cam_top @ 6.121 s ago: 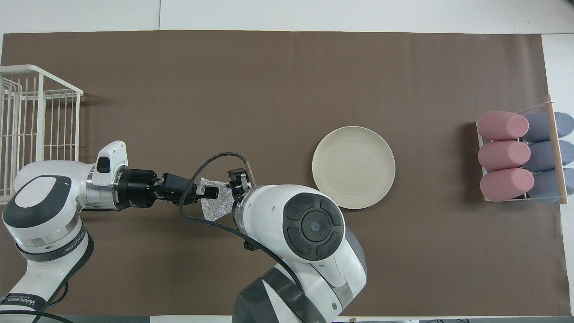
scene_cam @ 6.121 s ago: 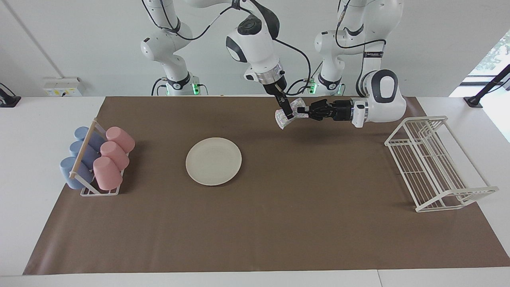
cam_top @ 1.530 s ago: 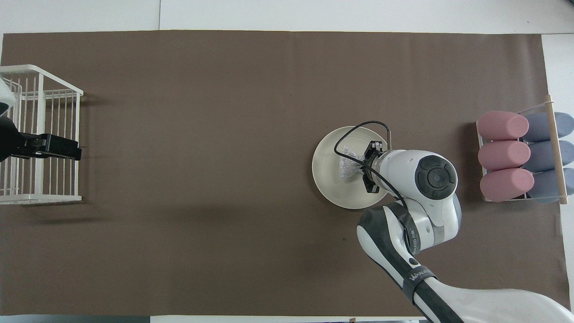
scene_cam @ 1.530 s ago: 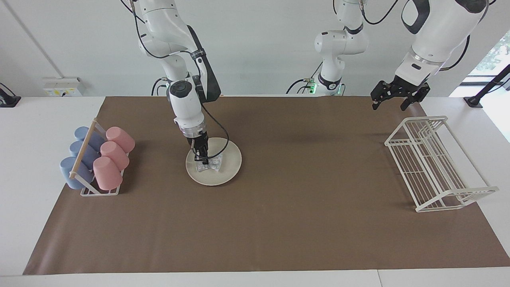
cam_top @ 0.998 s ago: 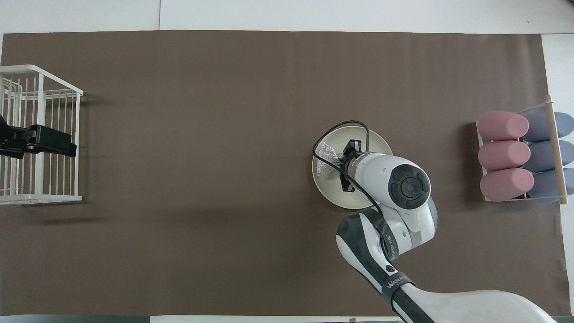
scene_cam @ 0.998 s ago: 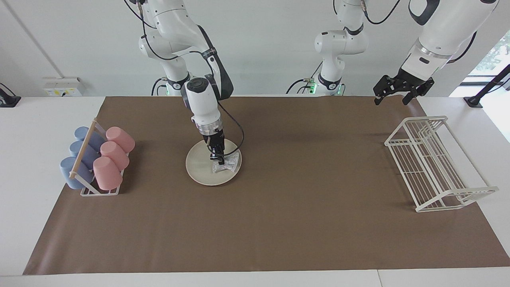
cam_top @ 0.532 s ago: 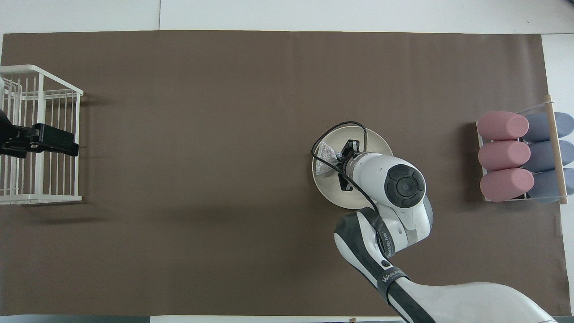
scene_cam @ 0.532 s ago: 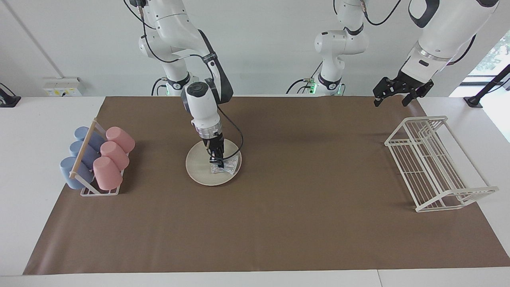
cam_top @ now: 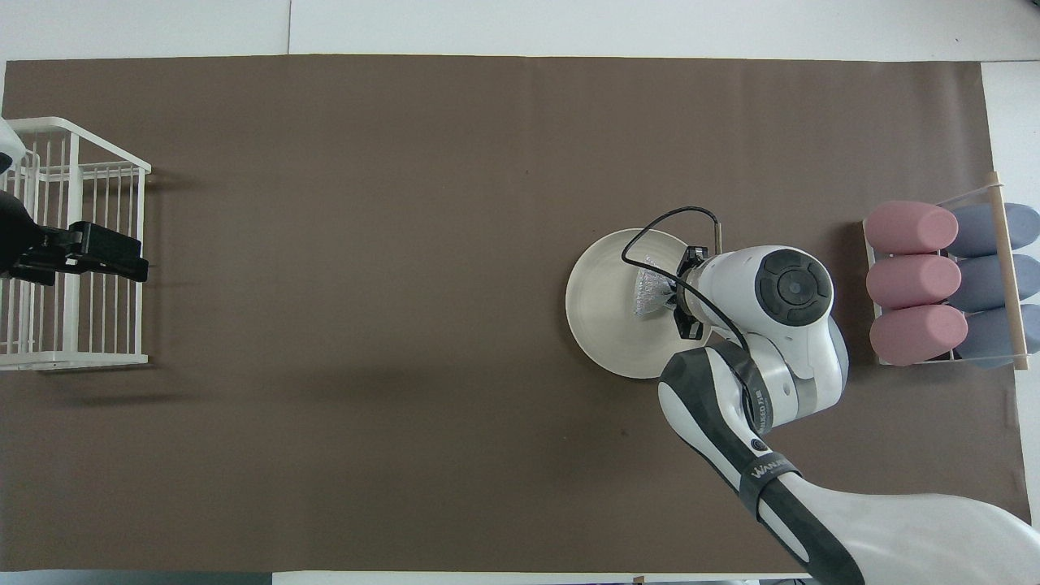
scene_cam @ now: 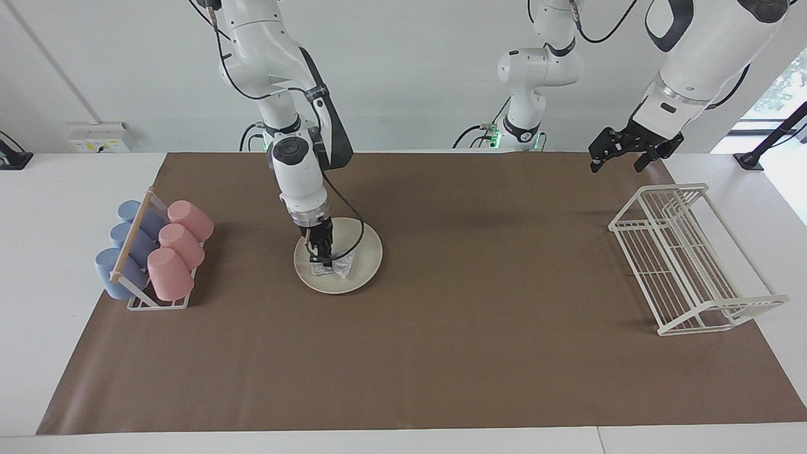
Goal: Wipe plate with sponge
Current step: 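Keep wiping the sponge around the plate with the right gripper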
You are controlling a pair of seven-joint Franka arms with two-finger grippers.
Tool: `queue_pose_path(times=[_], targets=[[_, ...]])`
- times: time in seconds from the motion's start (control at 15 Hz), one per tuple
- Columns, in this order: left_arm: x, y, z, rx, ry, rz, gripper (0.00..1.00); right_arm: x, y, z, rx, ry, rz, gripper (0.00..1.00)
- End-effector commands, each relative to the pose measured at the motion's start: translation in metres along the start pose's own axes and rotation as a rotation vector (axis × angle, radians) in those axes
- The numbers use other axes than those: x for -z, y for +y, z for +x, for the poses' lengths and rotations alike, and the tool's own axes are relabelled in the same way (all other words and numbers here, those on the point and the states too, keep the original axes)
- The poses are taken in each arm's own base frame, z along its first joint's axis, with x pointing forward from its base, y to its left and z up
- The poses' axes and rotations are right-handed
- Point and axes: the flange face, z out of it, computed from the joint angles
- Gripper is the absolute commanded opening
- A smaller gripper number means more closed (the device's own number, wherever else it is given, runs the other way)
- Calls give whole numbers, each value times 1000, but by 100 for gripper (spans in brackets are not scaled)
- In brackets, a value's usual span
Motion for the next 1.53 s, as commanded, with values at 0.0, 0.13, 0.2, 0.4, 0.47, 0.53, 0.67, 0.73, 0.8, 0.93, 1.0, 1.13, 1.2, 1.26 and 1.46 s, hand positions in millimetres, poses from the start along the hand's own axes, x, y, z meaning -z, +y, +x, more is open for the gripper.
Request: queue_pose_path(times=[0.0,0.13,0.2,0.4,0.47,0.53,0.67,0.73,0.8,0.93,1.0,1.13,1.2,1.26,1.46], targets=[[4,-4,-3,18,23,15,100,-36,13,11,23,47,-65,0],[4,-5,-2,21,26,13,100,-33,11,0,-9,30,-30,0],[4,-6,-2,21,29,13,100,-31,13,-11,-32,20,-12,0],[4,-6,-1,26,36,11,100,-32,22,-56,-57,-10,18,0],[4,-7,0,40,44,10,100,-32,25,-72,-62,-16,21,0],[4,-10,1,55,50,9,100,-30,25,-82,-73,-23,27,0],[0,-22,3,78,69,7,100,-27,31,-98,-82,-34,31,0],[0,-22,3,77,74,7,100,-25,33,-105,-85,-41,37,0],[-1,-22,3,77,71,7,100,-25,34,-107,-93,-43,38,0],[0,-25,3,81,72,6,100,-27,35,-105,-90,-40,35,0],[0,-25,3,83,72,6,100,-29,35,-102,-88,-36,32,0],[-1,-26,3,87,71,6,100,-33,34,-91,-80,-23,20,0],[-1,-26,2,89,69,6,100,-37,37,-81,-72,-9,2,0],[0,-26,2,89,71,6,100,-44,44,-74,-58,8,-23,0],[2,-25,5,89,95,4,100,-50,46,-43,-26,54,-90,0]])
